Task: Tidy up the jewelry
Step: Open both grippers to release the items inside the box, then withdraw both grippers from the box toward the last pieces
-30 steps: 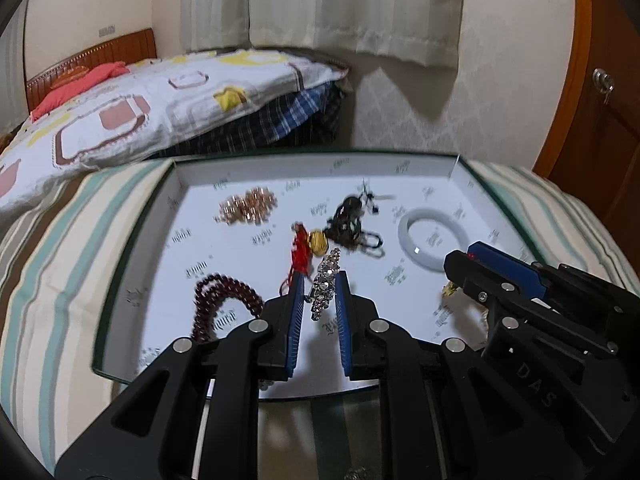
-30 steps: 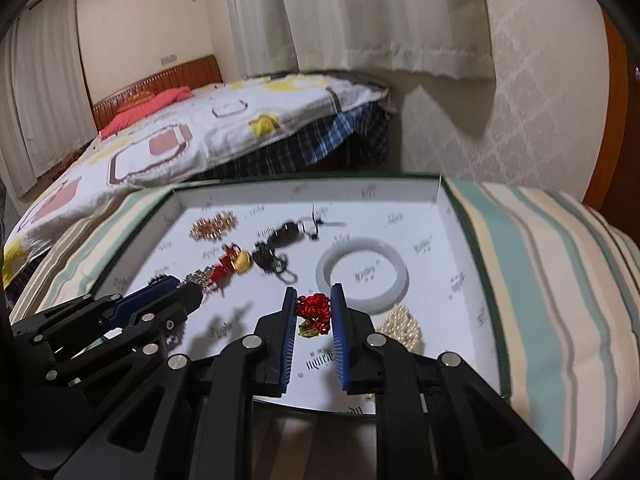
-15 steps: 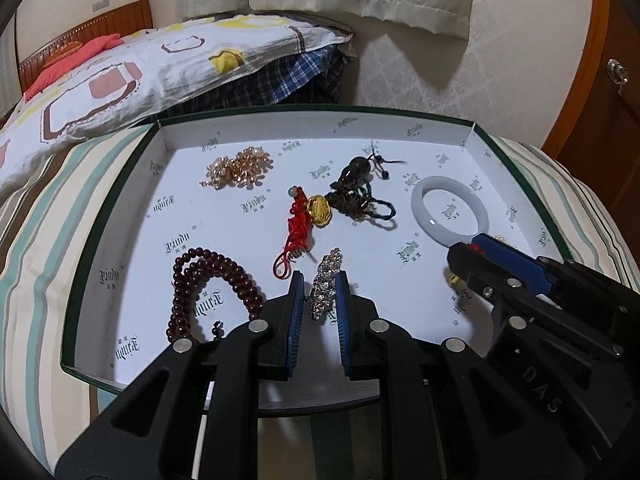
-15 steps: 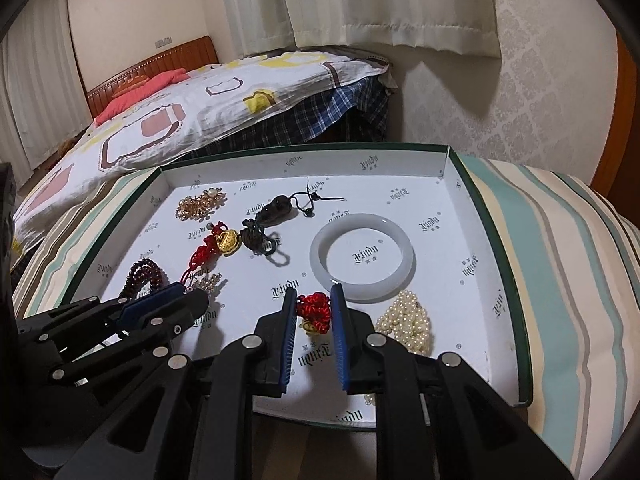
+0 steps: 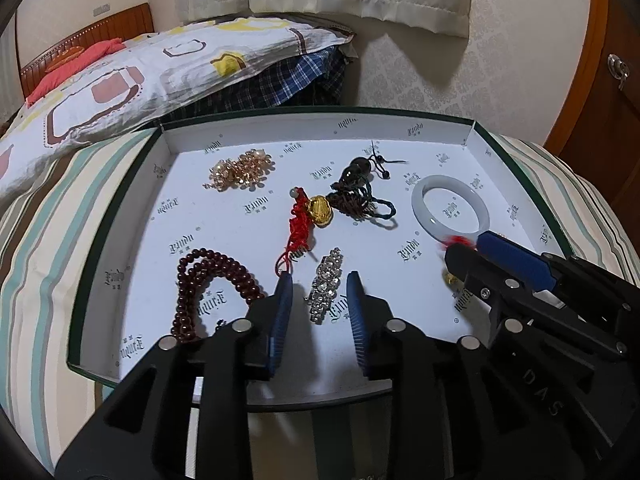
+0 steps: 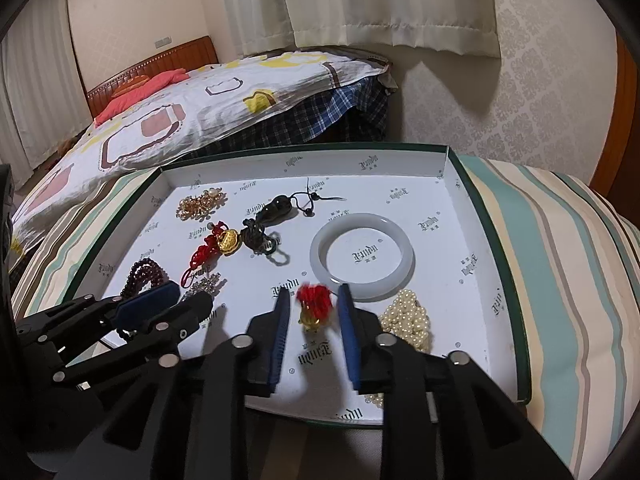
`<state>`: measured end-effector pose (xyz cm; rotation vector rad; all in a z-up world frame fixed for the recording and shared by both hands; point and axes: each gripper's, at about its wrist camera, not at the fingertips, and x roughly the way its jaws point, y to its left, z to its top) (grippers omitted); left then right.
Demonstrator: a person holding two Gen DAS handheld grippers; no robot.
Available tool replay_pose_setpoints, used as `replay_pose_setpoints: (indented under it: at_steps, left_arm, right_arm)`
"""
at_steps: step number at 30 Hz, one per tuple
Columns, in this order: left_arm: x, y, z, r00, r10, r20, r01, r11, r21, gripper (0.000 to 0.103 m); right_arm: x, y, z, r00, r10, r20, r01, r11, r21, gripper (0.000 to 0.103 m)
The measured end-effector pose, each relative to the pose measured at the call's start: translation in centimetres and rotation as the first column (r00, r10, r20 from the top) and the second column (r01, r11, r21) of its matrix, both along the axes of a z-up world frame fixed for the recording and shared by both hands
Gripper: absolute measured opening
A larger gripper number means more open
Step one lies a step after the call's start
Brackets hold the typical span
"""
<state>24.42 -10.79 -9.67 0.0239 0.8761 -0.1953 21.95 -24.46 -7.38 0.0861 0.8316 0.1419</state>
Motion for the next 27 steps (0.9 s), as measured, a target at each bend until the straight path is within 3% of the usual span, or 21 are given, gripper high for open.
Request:
replay_pose_setpoints:
  at_steps: [11,27]
  left_arm:
    - [-0.9,0.6,1.4,0.999,0.033,0.039,-0.033,0.999,0.000,0.048]
    - [-1.9,1.5,2.4,0.994,0.082,0.073,-0.083,0.996,0.013,0.069]
  right_arm:
    - [-0.6,-0.3,1.1,0.999,-0.019,0.035,0.019,1.000,-0.009,0.033]
    - [-1.5,-1.0,2.0,0.997,-0.044,0.062,0.046,0.999,-0.028,0.053]
